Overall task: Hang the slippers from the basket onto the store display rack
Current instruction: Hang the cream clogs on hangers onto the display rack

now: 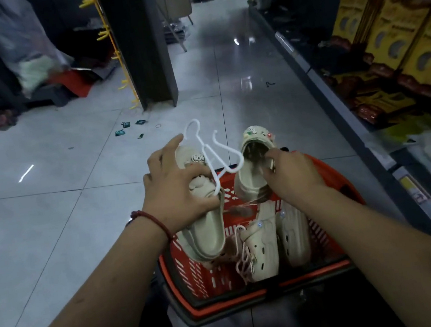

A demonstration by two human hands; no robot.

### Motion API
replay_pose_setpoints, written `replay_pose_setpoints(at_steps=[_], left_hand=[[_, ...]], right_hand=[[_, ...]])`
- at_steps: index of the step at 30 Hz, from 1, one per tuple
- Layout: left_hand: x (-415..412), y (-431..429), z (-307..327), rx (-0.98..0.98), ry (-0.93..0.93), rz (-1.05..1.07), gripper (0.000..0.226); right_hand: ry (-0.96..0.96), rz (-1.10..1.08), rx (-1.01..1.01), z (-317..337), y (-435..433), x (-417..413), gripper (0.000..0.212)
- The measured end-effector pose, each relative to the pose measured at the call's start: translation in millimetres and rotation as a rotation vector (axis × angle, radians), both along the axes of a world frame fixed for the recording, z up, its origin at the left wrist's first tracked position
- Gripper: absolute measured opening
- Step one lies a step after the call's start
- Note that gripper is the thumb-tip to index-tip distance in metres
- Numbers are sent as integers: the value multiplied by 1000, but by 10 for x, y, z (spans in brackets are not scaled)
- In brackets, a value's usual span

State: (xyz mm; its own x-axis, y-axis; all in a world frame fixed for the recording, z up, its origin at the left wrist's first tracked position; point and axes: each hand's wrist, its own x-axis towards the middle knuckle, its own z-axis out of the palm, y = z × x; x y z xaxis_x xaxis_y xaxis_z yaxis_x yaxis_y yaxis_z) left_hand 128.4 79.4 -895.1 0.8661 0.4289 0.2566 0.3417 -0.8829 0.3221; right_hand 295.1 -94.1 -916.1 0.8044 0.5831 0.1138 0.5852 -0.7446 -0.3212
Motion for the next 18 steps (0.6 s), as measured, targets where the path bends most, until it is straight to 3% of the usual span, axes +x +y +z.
replay_pose_setpoints(at_steps=[5, 11, 18], left_hand=[[181, -61, -74, 42, 176, -80, 40], [336, -29, -81, 74, 259, -113, 41], [391, -102, -77, 303, 378, -123, 86]], right_hand=[[-49, 106, 35, 85, 73, -14, 46], [-51, 69, 73, 56, 96, 111, 46], [-32, 53, 26, 17, 94, 204, 49]])
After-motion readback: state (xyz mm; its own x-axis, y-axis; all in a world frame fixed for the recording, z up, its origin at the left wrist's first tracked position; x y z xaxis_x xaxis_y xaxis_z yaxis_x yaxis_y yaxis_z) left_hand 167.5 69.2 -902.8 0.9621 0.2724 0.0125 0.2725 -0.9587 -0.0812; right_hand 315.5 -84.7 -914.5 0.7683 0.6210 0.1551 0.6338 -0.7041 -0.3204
